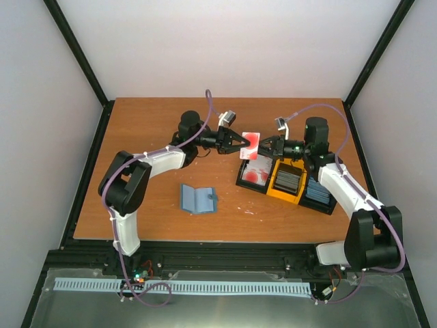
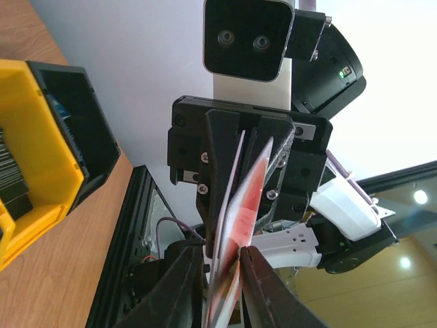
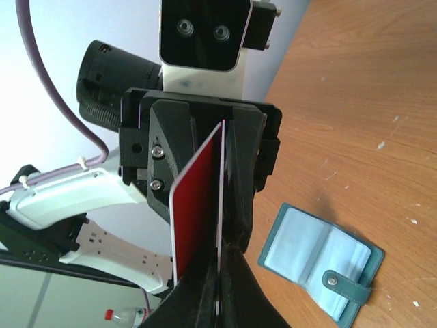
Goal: Put the credit cards into the card holder
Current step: Pick up the credit card from the storage box.
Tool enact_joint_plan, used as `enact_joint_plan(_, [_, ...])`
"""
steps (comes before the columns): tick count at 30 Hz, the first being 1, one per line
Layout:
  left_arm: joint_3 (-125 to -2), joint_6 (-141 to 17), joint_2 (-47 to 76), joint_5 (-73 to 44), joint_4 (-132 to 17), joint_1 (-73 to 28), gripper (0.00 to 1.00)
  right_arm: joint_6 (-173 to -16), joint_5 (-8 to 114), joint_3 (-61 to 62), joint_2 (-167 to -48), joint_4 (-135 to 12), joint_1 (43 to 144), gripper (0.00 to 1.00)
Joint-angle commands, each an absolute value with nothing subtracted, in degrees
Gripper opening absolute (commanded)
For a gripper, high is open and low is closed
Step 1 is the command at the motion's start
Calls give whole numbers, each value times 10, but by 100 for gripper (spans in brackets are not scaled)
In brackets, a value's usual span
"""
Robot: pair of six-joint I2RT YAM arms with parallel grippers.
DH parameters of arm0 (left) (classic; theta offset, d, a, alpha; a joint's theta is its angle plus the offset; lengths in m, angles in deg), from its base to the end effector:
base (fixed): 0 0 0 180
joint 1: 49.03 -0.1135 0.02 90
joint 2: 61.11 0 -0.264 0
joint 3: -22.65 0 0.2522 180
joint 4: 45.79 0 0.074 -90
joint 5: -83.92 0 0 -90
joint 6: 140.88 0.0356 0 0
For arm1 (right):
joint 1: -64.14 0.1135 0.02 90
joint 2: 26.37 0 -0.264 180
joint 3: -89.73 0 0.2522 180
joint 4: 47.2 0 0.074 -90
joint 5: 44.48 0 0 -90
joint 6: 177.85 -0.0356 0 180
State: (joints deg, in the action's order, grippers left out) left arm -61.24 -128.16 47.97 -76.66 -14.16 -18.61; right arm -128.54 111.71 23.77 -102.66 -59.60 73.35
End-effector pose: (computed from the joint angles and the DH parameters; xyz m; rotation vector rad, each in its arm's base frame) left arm 0.3450 -0.2415 0.2653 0.5458 2.0435 -2.1906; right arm 0.2781 0.0781 0.2906 -0.2805 2.0739 1.6734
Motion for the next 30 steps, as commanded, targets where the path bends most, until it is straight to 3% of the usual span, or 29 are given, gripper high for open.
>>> enact_joint_plan(1, [-642,-1310,500,-757,-143,-194,18,-1310,1112,223,-1045,-578,720,3])
enact_joint_plan(6, [-663,-1314,530,-757,-151,-196,17,-1307,1114,217,-1073,-596,701,3])
enact_joint_plan(11, [-687,-1310,565,-753,-180,-197,8,-1313,1109,220,-1095,-607,679,3])
enact_joint_plan(22, [-723,-1279,613,-776,-244,-197,15,-1301,1080,203,-1128,-619,641,3])
enact_joint_plan(28, [-699,-1224,605,-767,-303,-204,1,-1245,1010,174,-1140,-701,622,3])
enact_joint_plan(30, [-691,-1183,596,-758,-343,-212,1,-1225,991,167,-1143,-726,619,3])
